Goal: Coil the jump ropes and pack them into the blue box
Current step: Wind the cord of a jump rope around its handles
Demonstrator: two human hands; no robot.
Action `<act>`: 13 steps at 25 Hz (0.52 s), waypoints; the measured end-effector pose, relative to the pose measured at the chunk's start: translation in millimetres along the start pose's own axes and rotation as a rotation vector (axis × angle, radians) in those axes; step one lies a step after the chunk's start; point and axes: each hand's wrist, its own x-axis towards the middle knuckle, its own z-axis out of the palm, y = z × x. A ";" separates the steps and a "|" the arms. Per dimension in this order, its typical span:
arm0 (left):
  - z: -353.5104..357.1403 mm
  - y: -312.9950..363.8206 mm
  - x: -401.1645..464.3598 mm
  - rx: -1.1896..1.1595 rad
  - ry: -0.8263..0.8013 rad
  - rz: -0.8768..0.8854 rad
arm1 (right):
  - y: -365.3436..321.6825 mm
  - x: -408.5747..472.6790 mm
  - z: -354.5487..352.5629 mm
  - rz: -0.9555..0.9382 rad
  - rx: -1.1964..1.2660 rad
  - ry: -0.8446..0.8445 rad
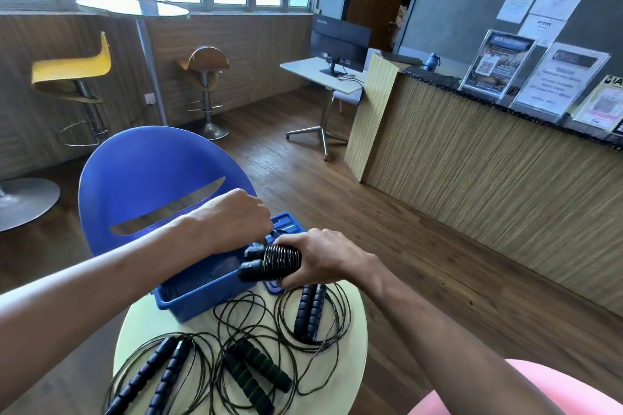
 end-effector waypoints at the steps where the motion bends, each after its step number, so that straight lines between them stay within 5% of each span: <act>1: 0.9 4.5 -2.6 -0.058 0.030 -0.055 | 2.2 3.2 -0.8 0.028 -0.011 0.032; 8: 24.6 25.2 3.5 -0.901 0.389 -0.609 | 3.1 12.6 0.4 0.135 -0.045 0.168; 13: 23.2 41.8 4.5 -1.037 0.625 -0.720 | 7.6 13.0 -5.4 0.204 0.039 0.232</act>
